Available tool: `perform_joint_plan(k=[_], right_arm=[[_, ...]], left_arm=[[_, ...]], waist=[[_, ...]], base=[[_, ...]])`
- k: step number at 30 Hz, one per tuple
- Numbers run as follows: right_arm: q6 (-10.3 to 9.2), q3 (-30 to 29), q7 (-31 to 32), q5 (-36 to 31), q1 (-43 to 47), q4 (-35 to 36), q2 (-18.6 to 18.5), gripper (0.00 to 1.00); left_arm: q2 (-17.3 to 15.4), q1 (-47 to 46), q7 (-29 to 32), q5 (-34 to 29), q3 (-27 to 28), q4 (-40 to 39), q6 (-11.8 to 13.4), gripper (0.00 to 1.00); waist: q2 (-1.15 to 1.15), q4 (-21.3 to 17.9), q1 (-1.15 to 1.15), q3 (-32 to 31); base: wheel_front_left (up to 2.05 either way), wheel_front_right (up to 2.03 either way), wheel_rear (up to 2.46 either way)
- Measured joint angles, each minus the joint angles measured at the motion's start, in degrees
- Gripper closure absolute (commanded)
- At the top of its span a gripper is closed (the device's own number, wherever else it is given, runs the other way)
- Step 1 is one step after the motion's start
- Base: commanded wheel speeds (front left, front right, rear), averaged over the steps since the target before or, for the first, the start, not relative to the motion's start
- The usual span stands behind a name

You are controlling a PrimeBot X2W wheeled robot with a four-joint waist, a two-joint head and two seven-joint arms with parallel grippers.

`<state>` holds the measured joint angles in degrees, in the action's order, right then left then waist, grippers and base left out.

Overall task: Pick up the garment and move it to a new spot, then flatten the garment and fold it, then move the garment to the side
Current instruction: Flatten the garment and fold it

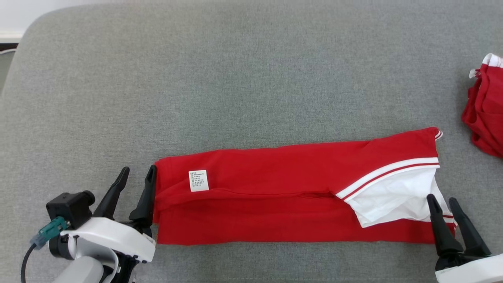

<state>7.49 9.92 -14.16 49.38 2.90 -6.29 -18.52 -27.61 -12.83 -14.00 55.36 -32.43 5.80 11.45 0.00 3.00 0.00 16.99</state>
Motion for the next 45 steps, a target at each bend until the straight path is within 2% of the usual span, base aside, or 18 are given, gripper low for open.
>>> perform_joint_plan(k=[4,11,19,24,37,45], right_arm=[[0.00,-3.92,-0.01,-5.39,0.01,-0.25,0.48,0.00],[0.00,-7.26,0.02,-15.48,0.04,-1.90,4.68,0.00],[0.00,-12.85,1.63,-23.95,2.75,-2.07,7.71,0.00],[0.00,-15.12,2.91,-25.68,5.39,-1.10,9.26,0.00],[0.00,-15.47,4.80,-26.36,7.06,1.30,10.66,0.00],[0.00,-15.56,6.47,-26.18,6.65,1.59,9.88,0.00]], left_arm=[[-1.16,2.19,-0.16,-3.26,0.53,-3.76,3.67,0.00],[-3.24,6.48,-0.09,-7.26,-0.38,-10.18,9.69,0.00],[-4.99,10.97,1.40,-9.60,-1.85,-14.95,14.28,0.00],[-5.65,12.90,1.97,-9.93,-2.46,-16.73,15.88,0.00],[-6.10,13.86,2.89,-9.90,-2.64,-18.24,16.70,0.00],[-6.15,13.85,2.88,-9.80,-2.56,-18.74,16.82,0.00]], waist=[[0.00,0.44,0.00,-1.72],[0.00,2.25,0.00,-5.04],[0.00,4.39,0.00,-7.90],[0.00,4.75,0.00,-9.16],[0.00,3.85,0.00,-9.73],[0.00,3.49,0.00,-7.95]], base=[[0.00,0.00,0.00],[0.00,0.00,0.00],[0.00,0.00,0.00],[0.00,0.00,0.00],[0.00,0.00,0.00],[0.00,0.00,0.00]])
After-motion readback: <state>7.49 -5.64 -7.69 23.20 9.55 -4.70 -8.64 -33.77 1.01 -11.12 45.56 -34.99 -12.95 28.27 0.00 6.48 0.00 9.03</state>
